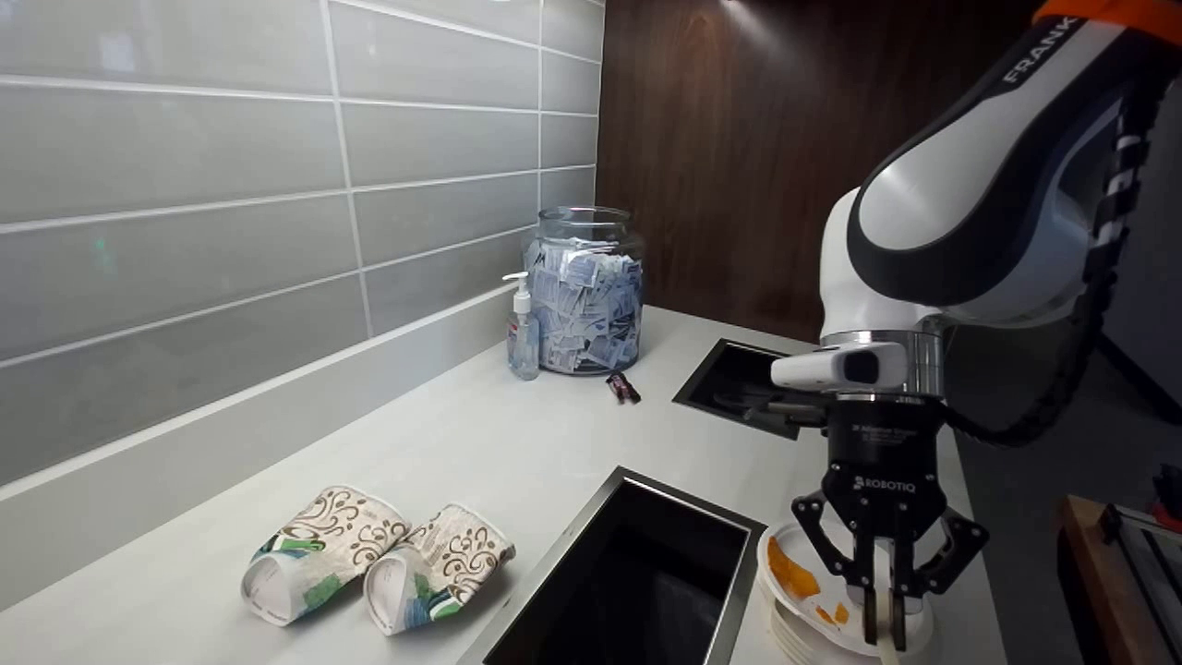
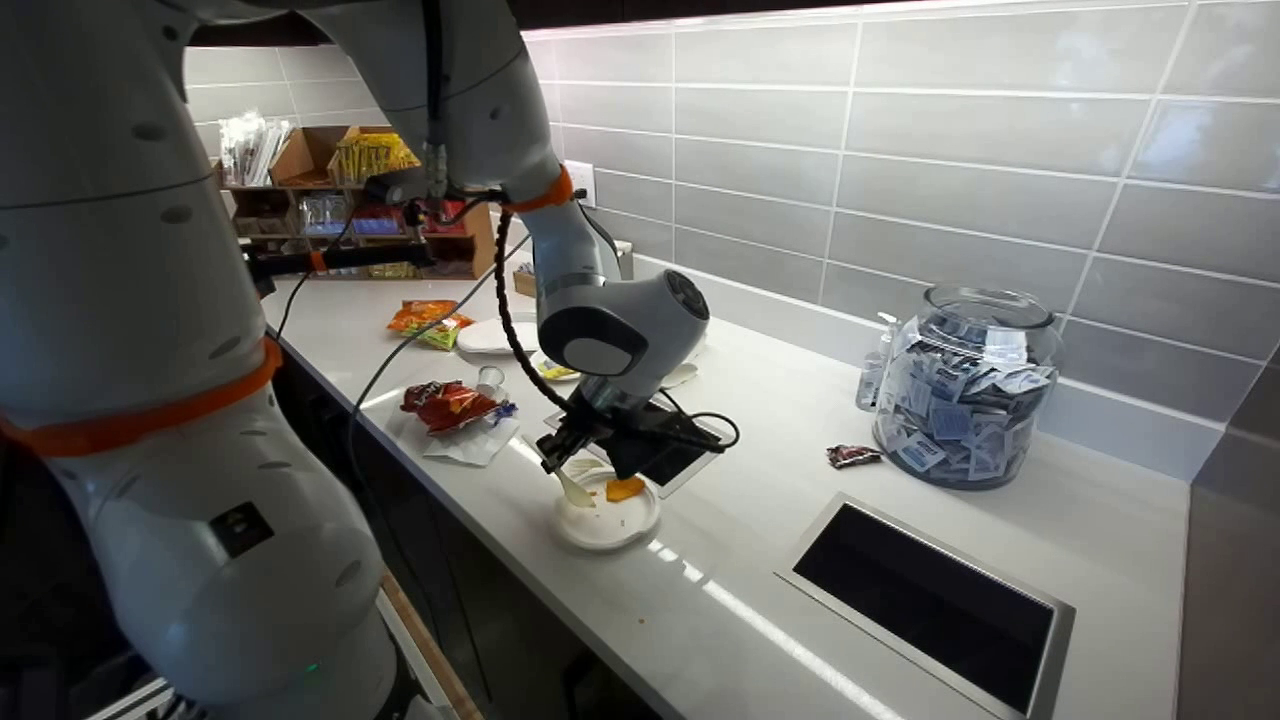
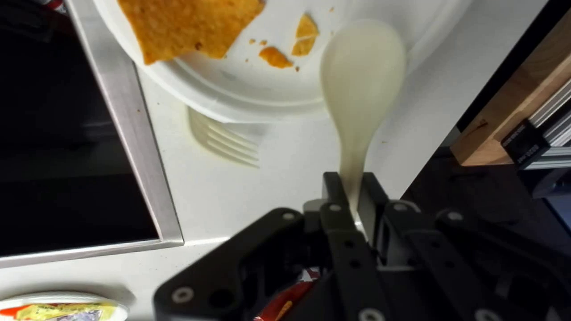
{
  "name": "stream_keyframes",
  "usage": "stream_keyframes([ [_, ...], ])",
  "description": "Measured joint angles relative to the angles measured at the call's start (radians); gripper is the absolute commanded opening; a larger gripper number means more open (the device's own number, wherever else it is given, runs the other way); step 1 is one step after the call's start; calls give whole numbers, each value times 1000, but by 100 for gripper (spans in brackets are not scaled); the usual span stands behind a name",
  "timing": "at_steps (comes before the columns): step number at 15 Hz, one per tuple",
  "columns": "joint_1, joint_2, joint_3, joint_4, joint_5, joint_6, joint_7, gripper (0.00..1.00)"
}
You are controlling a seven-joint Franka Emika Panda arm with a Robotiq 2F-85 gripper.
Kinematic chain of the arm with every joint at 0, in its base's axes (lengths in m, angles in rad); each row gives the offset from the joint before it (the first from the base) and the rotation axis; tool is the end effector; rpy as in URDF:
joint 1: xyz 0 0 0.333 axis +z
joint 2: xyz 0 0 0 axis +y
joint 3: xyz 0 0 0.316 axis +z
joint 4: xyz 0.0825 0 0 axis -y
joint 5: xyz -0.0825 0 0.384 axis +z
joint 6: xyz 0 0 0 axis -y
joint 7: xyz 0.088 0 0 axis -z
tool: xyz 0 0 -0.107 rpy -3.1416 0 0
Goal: Use the spoon to push the big, orange piece into the bin
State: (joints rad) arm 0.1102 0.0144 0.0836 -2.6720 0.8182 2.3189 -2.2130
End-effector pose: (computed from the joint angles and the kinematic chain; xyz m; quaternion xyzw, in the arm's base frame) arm 0.3692 0.0864 0.2103 -0.6219 -0.7271 -0.1120 0.2686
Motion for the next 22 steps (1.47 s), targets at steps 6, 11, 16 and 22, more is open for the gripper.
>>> stream_keyframes([
  [6,-3,38,0,33,0,-14,-52,3],
  [11,-10,69,0,60,0,-14,-68,3],
  [16,-21,94,0,81,-3,-14,-69,3],
  [22,-31,118,0,103,-6,-14,-71,3],
])
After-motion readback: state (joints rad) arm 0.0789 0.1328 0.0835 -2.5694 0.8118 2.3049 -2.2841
